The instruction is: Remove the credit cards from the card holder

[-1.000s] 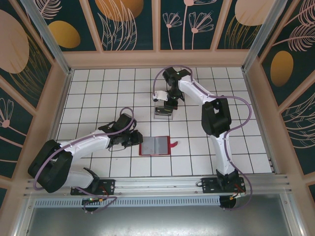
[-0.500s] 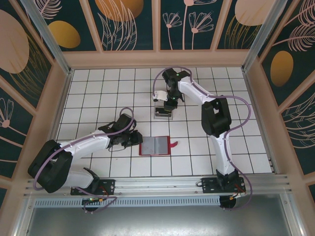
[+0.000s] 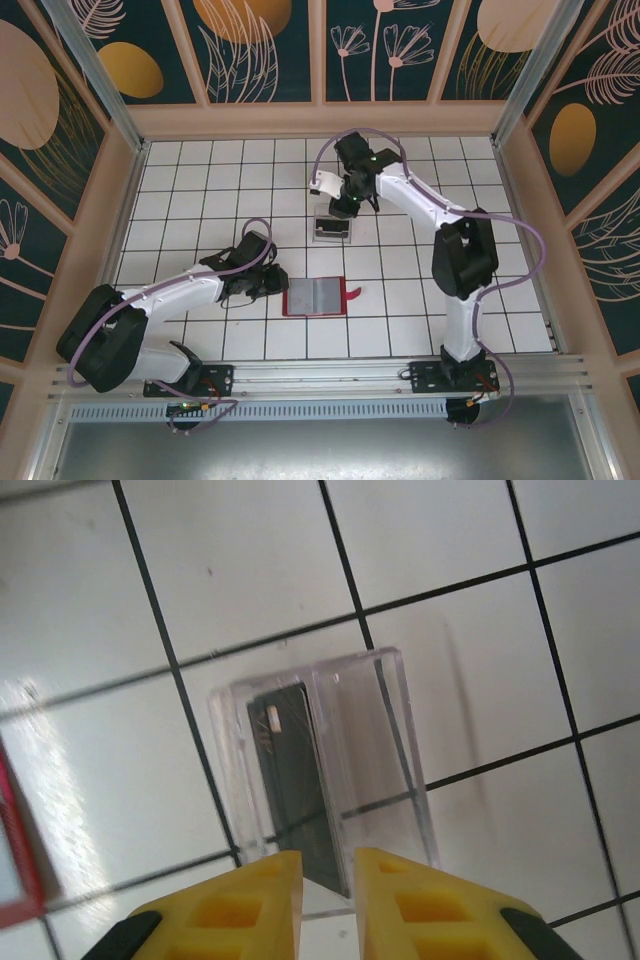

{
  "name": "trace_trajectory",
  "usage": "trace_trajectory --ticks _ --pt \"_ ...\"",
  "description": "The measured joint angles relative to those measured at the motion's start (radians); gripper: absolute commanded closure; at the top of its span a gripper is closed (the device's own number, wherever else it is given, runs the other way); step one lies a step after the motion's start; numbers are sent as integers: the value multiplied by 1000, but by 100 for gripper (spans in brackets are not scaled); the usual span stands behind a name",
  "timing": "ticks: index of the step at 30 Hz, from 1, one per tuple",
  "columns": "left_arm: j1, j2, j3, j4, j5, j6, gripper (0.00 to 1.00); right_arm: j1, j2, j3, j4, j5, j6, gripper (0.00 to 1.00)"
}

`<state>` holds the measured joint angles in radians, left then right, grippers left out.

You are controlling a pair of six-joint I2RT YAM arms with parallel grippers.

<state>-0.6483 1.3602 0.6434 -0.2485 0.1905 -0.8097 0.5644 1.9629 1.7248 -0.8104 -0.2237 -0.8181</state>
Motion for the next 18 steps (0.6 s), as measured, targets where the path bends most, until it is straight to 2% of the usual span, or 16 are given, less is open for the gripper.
trace_trajectory --ticks 5,12,18 --pt "1 3 25 -2 -19 13 78 43 -99 -183 146 0 246 81" --pt "40 31 39 6 -19 24 78 173 -296 -510 374 85 644 78" --pt "106 41 39 25 -11 40 78 259 -389 -605 459 143 969 84"
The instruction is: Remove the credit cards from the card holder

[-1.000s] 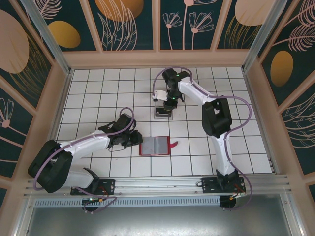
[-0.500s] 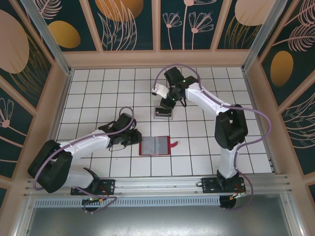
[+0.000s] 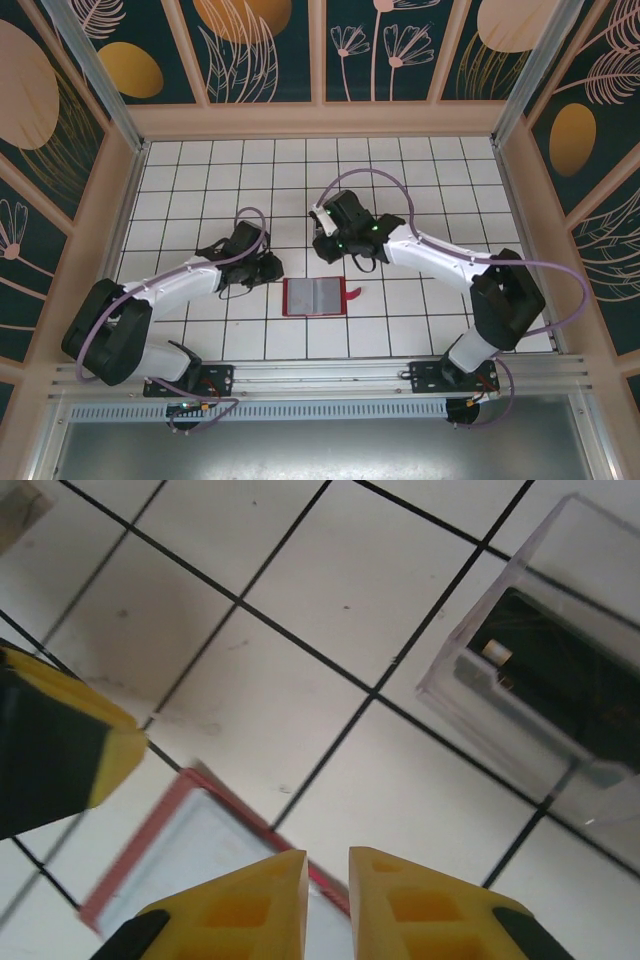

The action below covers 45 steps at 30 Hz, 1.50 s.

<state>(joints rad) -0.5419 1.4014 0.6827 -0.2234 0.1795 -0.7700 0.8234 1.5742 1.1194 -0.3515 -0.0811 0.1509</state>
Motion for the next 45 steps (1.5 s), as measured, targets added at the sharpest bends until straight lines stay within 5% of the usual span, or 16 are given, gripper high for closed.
trace_trajectory --ticks 8,15,29,45 --pt "71 3 0 8 27 34 78 34 -9 -63 0 -47 401 83" --pt "116 3 0 10 43 63 78 118 17 -105 20 -124 560 78" --pt "132 -24 0 -46 -23 110 78 194 243 -2 66 -185 626 72" --pt "136 -36 0 -58 -34 116 78 204 311 39 63 -201 626 71"
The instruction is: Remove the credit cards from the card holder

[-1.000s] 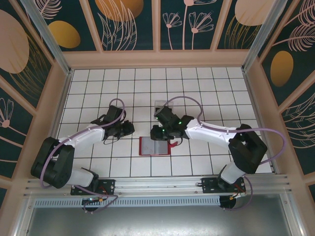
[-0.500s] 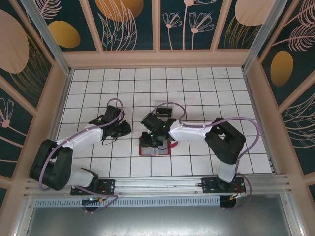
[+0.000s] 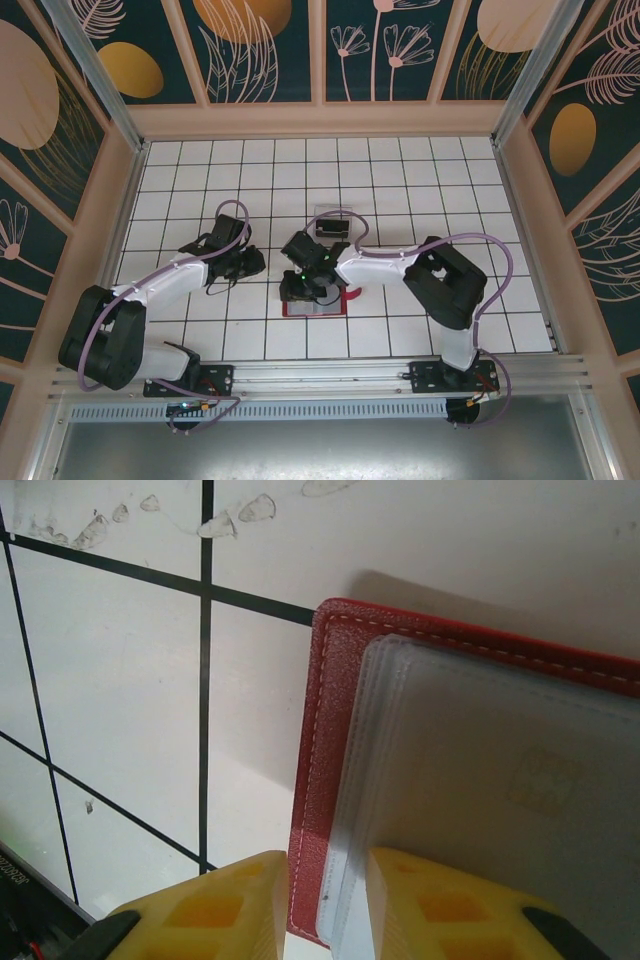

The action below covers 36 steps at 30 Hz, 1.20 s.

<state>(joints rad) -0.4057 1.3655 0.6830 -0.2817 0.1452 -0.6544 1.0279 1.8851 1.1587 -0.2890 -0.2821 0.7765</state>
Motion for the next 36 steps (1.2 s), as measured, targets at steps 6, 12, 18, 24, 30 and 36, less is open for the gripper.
trace_trajectory --ticks 6,12,18,24,30,36 --pt "0 0 0 0 2 0 78 18 0 22 -64 53 0 70" --pt "0 0 0 0 4 0 78 29 -2 42 -140 116 11 68" --pt "0 6 0 1 11 0 78 38 -2 73 -232 188 15 64" --pt "0 10 0 1 14 0 78 55 19 121 -351 281 15 58" --pt "0 21 13 1 27 0 77 74 42 165 -438 352 19 53" --pt "0 29 16 1 34 4 77 83 42 182 -509 412 32 48"
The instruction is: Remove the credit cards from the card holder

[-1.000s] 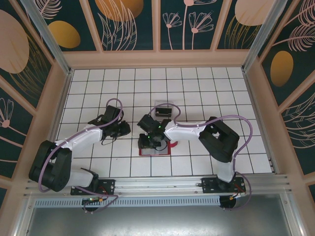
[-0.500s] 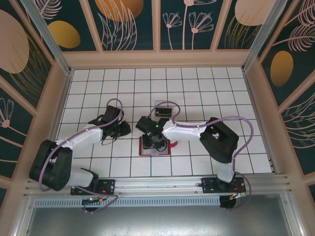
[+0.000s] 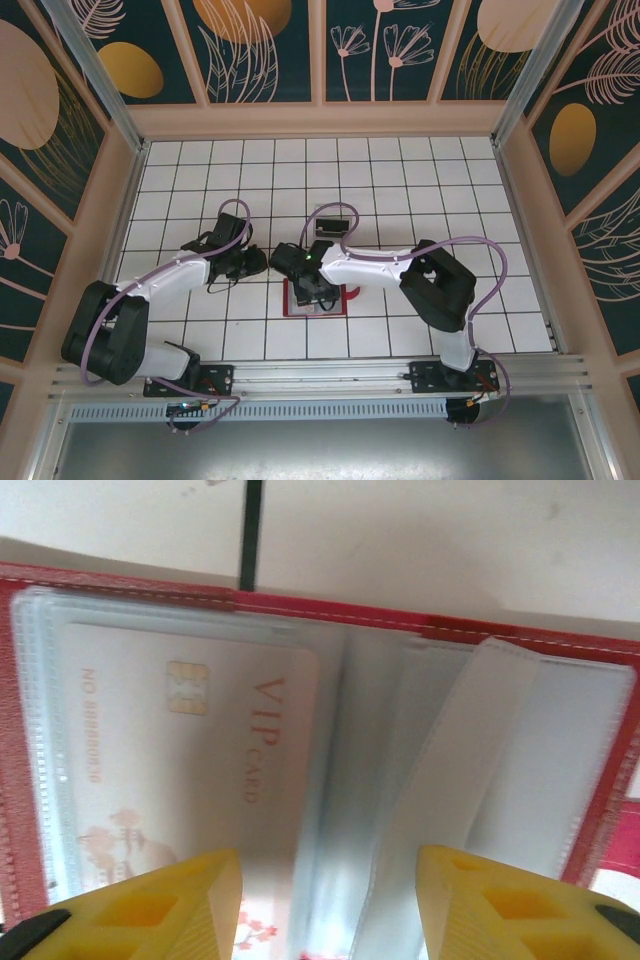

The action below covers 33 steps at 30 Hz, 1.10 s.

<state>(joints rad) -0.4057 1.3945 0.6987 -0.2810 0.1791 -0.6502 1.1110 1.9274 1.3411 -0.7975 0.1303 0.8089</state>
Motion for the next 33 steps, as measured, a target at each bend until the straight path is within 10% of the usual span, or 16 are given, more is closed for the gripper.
trace_trajectory --ticks 29,33 --pt "-119 18 26 2 102 -25 81 -66 -159 -116 -97 103 35 49" --pt "-169 29 -11 61 135 -84 86 -105 -246 -230 99 -61 28 52"
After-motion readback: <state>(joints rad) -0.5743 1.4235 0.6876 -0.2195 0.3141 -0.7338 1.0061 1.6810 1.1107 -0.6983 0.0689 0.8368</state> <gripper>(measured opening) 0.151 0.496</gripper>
